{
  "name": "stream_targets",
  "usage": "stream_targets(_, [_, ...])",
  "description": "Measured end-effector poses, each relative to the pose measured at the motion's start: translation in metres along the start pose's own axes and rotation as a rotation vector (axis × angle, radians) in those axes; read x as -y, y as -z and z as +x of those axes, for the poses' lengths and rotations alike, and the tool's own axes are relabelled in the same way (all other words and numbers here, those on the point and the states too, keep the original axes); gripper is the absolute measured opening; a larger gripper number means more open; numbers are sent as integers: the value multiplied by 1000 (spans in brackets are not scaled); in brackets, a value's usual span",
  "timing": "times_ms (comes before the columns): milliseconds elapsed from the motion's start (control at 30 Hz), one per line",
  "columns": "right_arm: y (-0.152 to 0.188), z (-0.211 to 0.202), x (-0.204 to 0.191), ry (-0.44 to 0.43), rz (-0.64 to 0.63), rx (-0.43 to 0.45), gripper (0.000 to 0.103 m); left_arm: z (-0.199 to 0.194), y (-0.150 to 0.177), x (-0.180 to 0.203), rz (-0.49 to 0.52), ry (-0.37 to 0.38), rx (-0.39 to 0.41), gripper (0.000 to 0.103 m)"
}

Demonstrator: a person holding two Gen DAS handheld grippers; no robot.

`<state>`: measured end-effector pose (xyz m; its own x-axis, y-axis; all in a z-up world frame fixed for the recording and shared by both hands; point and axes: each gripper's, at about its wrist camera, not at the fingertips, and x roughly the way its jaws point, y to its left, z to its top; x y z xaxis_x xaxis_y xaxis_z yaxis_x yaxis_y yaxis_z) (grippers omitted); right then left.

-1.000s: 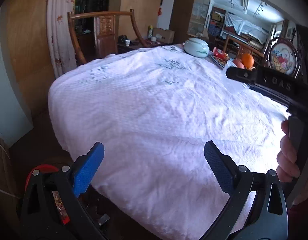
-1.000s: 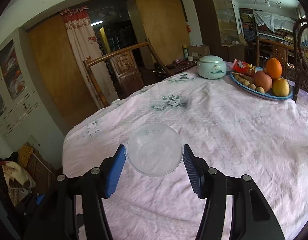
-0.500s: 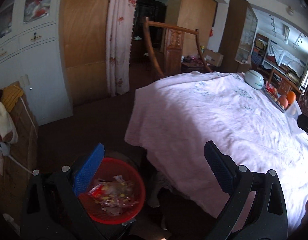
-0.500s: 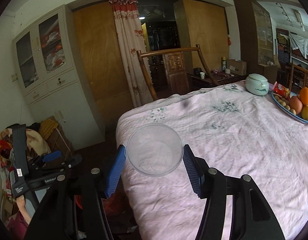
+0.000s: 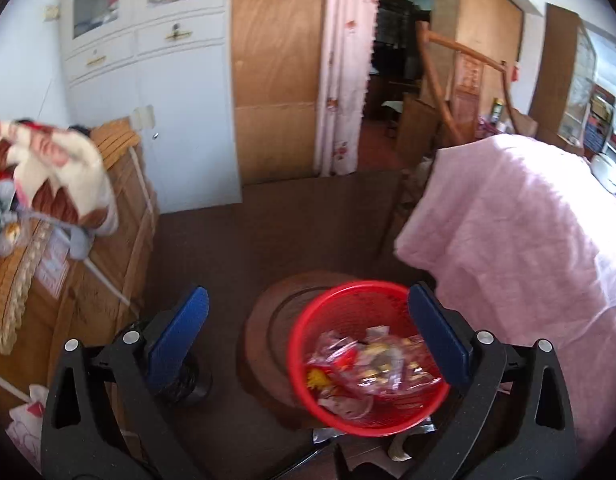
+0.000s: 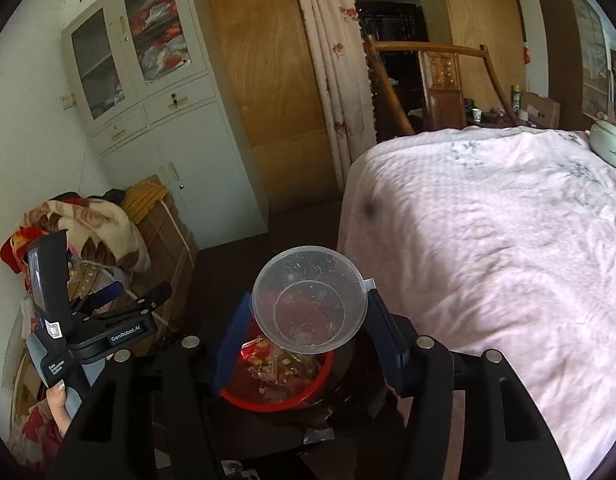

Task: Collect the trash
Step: 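Carry the clear bowl over the red basket and open the right tool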

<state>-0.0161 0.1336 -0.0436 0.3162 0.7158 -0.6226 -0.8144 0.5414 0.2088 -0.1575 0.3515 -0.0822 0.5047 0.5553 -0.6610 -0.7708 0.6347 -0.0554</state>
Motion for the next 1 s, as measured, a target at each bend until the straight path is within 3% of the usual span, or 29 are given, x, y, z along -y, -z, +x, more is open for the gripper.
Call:
stream_targets(200, [11,44,-38,-8,-49,-71,58,29,18,-30,-70,-24,-80,96])
stream_targets(333, [15,70,-53,7,-70,-106,58,48,25,-38,-72,-90,-129,96])
stream_targets(667, [34,139,-74,30,-106,-193,62,60,30,-57,-151,-78,-183,96])
stream_targets(733, [41,147,-70,41,-96,-201,68,63,32,-56,-151,-77,-191,96])
stream_targets(1000, [68,140,-57,47,8,-194,71,62,38,-41,-110,-58,-197,96])
